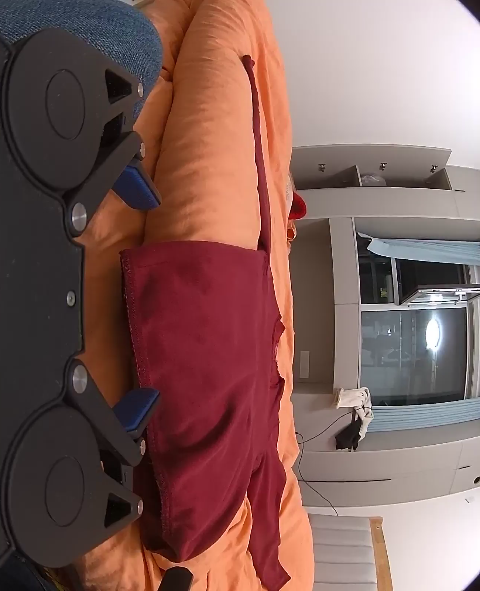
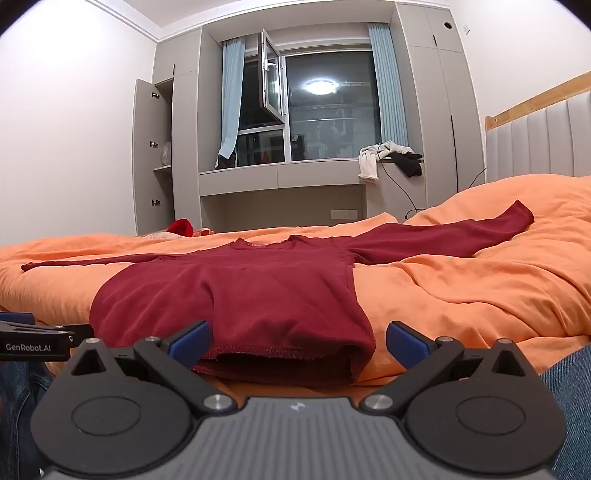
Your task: Fold small clothes
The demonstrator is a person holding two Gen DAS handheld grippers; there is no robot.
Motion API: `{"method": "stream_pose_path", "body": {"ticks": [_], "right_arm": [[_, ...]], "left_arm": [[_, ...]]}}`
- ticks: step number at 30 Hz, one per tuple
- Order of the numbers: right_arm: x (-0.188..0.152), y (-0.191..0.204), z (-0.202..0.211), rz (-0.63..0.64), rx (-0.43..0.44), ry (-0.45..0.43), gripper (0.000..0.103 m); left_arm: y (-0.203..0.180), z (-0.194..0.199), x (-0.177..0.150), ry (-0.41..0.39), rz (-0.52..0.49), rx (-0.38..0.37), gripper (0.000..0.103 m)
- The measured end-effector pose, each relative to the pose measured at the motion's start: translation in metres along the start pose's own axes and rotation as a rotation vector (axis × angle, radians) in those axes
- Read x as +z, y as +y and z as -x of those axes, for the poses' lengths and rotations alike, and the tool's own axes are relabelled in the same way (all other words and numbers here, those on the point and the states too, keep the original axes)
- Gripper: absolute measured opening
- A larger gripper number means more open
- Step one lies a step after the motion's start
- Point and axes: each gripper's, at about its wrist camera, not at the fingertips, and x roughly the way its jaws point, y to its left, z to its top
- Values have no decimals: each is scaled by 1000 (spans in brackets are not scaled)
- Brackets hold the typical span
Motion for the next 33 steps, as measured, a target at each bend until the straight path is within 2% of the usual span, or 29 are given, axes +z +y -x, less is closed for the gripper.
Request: {"method": "stream_pose_path", "body": {"ticks": [11, 15, 20, 33], "right_arm": [[-1, -2, 3, -7, 0, 1, 103], [-2, -1, 0, -5, -3, 5, 103], [-2, -1, -4, -13, -19, 26, 103], [-1, -2, -3, -20, -21, 40, 103]], "left_arm": [[0, 4, -1, -5, 0, -5, 102], [-1, -7, -4, 6, -7, -3, 102], [-1, -4, -2, 6, -5, -54, 102], [-4, -4, -2, 7, -5, -51, 102]]}}
